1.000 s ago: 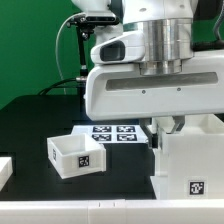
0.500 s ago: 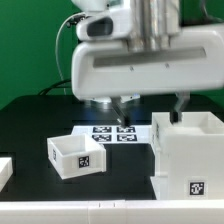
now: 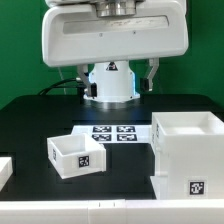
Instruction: Assemble drawer
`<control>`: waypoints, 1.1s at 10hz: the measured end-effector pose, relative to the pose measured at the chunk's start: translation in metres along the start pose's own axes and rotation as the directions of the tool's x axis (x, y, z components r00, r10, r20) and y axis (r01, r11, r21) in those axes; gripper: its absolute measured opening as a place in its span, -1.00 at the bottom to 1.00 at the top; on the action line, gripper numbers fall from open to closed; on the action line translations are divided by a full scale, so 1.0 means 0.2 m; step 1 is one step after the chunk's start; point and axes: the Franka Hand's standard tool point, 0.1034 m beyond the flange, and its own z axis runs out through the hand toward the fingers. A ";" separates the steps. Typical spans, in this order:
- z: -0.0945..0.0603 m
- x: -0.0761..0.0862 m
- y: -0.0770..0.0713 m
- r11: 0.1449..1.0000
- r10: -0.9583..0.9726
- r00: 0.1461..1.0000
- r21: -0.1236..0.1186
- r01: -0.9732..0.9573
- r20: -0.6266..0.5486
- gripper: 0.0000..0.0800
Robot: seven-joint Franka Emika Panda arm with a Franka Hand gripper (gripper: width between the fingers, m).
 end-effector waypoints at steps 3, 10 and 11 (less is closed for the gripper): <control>0.04 -0.03 0.09 0.988 0.154 0.988 0.010 -0.153 0.000 0.62; 0.14 -0.06 0.11 0.628 0.774 0.630 0.049 -0.776 0.056 0.62; 0.19 -0.14 0.15 0.518 0.850 0.520 0.047 -0.854 0.079 0.62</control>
Offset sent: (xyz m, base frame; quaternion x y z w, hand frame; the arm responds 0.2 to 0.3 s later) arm -0.0137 -0.0479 -0.0224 -0.0300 0.0010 0.3246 0.9454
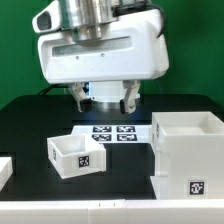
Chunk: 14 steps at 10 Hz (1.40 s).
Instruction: Assemble drawer
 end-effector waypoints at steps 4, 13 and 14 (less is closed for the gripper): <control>0.12 -0.08 0.11 0.983 0.183 0.983 -0.015 -0.183 0.010 0.62; 0.49 -0.18 0.31 0.976 0.209 0.978 -0.063 -0.209 -0.019 0.62; 0.52 -0.19 0.31 0.975 0.211 0.977 -0.067 -0.212 -0.019 0.62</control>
Offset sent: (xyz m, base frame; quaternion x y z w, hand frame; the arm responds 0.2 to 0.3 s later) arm 0.0000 0.0000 0.0000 0.0000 0.0000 0.0000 1.0000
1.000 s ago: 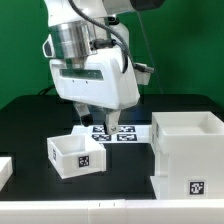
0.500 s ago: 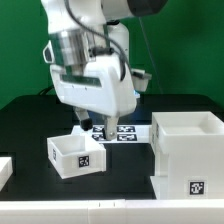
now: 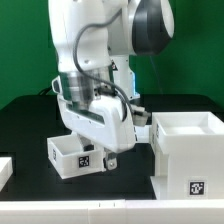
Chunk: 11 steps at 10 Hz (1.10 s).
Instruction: Assemble drawer
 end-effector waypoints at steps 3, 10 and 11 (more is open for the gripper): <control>0.01 -0.01 -0.01 1.000 -0.008 1.000 -0.001 0.008 0.002 0.59; 0.01 -0.01 -0.01 1.000 -0.015 1.000 0.000 0.015 0.002 -0.90; 0.01 -0.01 -0.01 1.000 -0.019 1.000 0.001 0.019 0.002 -0.90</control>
Offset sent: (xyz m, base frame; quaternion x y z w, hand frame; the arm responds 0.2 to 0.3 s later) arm 0.0000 0.0000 0.0000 0.0000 0.0000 0.0000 1.0000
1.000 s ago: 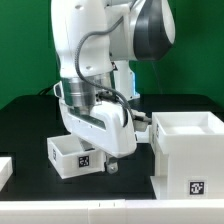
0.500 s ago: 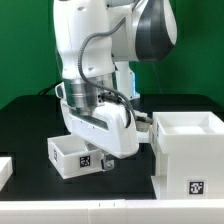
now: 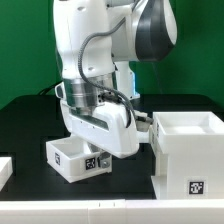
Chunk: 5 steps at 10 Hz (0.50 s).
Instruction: Assemble drawer
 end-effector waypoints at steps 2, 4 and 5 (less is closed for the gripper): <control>-0.06 0.06 0.02 0.991 -0.131 0.991 0.006 0.131 -0.014 -0.90; -0.11 0.14 0.04 0.949 -0.316 0.948 0.009 0.317 -0.043 -0.90; -0.11 0.15 0.04 0.929 -0.370 0.927 0.007 0.371 -0.052 -0.90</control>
Offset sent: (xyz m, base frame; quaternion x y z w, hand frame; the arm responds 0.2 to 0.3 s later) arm 0.0033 -0.0271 0.0194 0.0024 0.0137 -0.2289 0.9733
